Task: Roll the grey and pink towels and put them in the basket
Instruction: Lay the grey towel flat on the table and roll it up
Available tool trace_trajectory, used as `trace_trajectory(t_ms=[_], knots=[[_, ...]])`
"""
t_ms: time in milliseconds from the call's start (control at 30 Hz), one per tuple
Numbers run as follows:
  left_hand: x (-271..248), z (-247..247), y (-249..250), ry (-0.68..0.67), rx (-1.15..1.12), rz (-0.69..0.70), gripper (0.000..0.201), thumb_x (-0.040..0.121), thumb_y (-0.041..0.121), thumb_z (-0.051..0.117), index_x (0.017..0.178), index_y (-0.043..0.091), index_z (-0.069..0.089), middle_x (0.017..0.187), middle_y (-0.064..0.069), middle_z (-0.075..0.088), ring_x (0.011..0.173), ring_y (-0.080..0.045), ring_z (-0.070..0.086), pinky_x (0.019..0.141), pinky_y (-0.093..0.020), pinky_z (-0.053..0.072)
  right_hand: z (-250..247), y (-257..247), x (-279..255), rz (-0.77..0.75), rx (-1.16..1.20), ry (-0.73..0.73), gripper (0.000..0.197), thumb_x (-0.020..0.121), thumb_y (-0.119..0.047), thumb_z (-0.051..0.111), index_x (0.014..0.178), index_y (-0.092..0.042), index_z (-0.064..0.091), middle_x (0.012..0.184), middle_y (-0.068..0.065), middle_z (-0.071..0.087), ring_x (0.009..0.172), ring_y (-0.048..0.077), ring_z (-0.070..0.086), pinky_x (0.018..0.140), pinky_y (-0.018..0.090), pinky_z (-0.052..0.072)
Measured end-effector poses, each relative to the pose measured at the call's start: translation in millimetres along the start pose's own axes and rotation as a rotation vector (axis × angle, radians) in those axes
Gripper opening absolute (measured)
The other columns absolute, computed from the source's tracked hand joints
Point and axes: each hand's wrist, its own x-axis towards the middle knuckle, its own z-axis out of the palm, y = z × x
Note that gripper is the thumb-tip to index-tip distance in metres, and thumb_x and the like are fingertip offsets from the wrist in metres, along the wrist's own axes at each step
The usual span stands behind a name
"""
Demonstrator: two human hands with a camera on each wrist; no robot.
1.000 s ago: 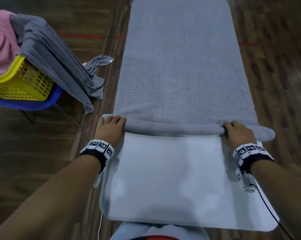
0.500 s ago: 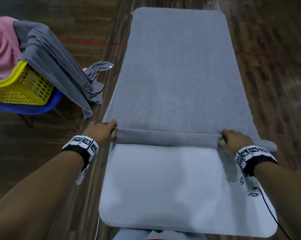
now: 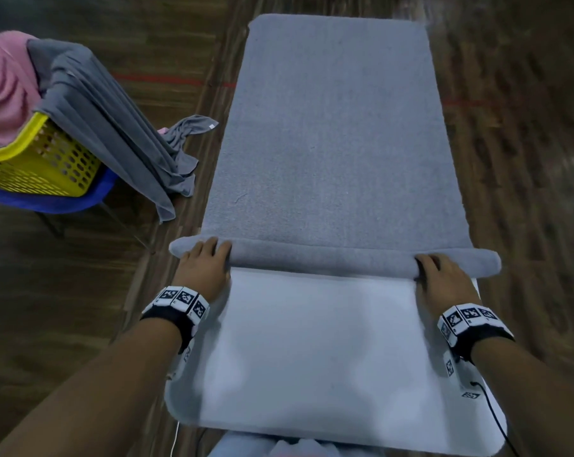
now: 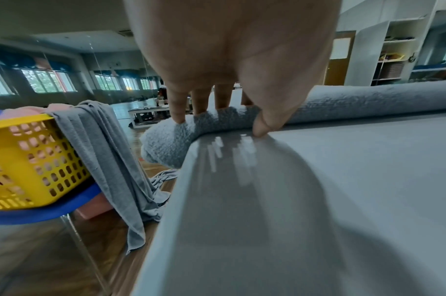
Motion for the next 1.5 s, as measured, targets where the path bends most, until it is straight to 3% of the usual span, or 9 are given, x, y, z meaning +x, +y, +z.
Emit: trace_trajectory(t_ms=[167,400,533,600,700,967,1133,1300,1500], knots=[[25.2,-20.3,-1.8,-0.132,-0.002,0.019,0.031,0.095,0.016,0.046,0.125,0.010,0.051,0.126,-0.017,0.055,0.112,-0.034,0.056,0.097,-0.042,0.041,-11.6,9.3,16.7,-0.012,-0.024,-0.053,0.029,0.091,-0.020,0.052,0.119,-0.015,0.056,0.114,0.012,0.061,0.101,0.035,0.058,0.080,0.044,0.045],[54.3,-66.0,-7.0,-0.362,0.008,-0.036,0.015,0.089,0.037,0.051,0.098,0.027,0.056,0.106,-0.011,0.065,0.091,-0.030,0.058,0.084,-0.037,0.050,-41.9,21.9,42.6,0.025,0.002,-0.381,0.015,0.091,-0.031,0.045,0.101,-0.022,0.052,0.097,0.014,0.066,0.077,0.030,0.056,0.067,0.035,0.044],[45.7,-50.6,-4.2,-0.135,0.181,-0.054,0.027,0.092,0.040,0.045,0.114,0.026,0.049,0.112,-0.007,0.064,0.106,-0.030,0.054,0.105,-0.049,0.031,-33.8,29.0,33.1,-0.019,-0.108,-0.160,0.023,0.090,-0.028,0.052,0.110,-0.018,0.053,0.100,0.013,0.062,0.083,0.032,0.056,0.070,0.037,0.040],[32.7,-36.2,4.6,0.056,0.210,-0.027,0.028,0.093,0.036,0.045,0.118,0.024,0.051,0.115,-0.008,0.061,0.110,-0.032,0.051,0.105,-0.052,0.026,-23.7,29.3,21.5,-0.074,-0.134,0.068,0.020,0.089,-0.022,0.060,0.105,-0.010,0.059,0.098,0.016,0.059,0.084,0.036,0.056,0.072,0.043,0.044],[11.6,-16.7,25.1,0.042,0.218,0.077,0.032,0.093,0.037,0.046,0.122,0.023,0.052,0.117,-0.007,0.060,0.108,-0.030,0.054,0.099,-0.047,0.034,-10.6,22.9,3.9,-0.097,-0.184,0.220,0.021,0.088,-0.026,0.053,0.097,-0.009,0.062,0.100,0.015,0.059,0.089,0.035,0.054,0.079,0.045,0.041],[19.4,-19.3,26.4,0.009,0.115,-0.041,0.051,0.093,0.032,0.049,0.142,0.023,0.039,0.142,-0.009,0.046,0.127,-0.031,0.044,0.106,-0.048,0.032,-10.8,5.9,-1.2,-0.089,-0.192,0.031,0.059,0.076,-0.040,0.070,0.124,-0.010,0.053,0.103,0.016,0.056,0.090,0.035,0.055,0.078,0.044,0.043],[34.5,-23.5,13.2,-0.099,0.107,-0.103,0.048,0.099,0.028,0.038,0.146,0.025,0.031,0.151,-0.006,0.036,0.137,-0.031,0.033,0.110,-0.051,0.028,-8.7,4.6,10.0,-0.067,-0.150,0.005,0.041,0.089,-0.024,0.059,0.128,-0.013,0.052,0.119,0.012,0.055,0.108,0.033,0.054,0.087,0.044,0.042],[47.4,-33.6,5.9,-0.085,0.158,-0.055,0.027,0.097,0.031,0.039,0.118,0.024,0.054,0.124,-0.002,0.062,0.121,-0.027,0.047,0.102,-0.045,0.035,-14.7,5.5,30.9,-0.017,-0.177,-0.097,0.033,0.097,-0.020,0.042,0.130,-0.018,0.046,0.126,0.009,0.054,0.114,0.029,0.052,0.092,0.041,0.039],[45.8,-46.0,-1.0,-0.157,0.168,-0.029,0.025,0.091,0.040,0.038,0.100,0.023,0.055,0.103,-0.011,0.067,0.105,-0.030,0.052,0.092,-0.042,0.035,-33.0,2.3,49.1,0.022,-0.164,-0.260,0.021,0.093,-0.030,0.043,0.105,-0.018,0.053,0.103,0.010,0.065,0.089,0.029,0.059,0.071,0.035,0.037]])
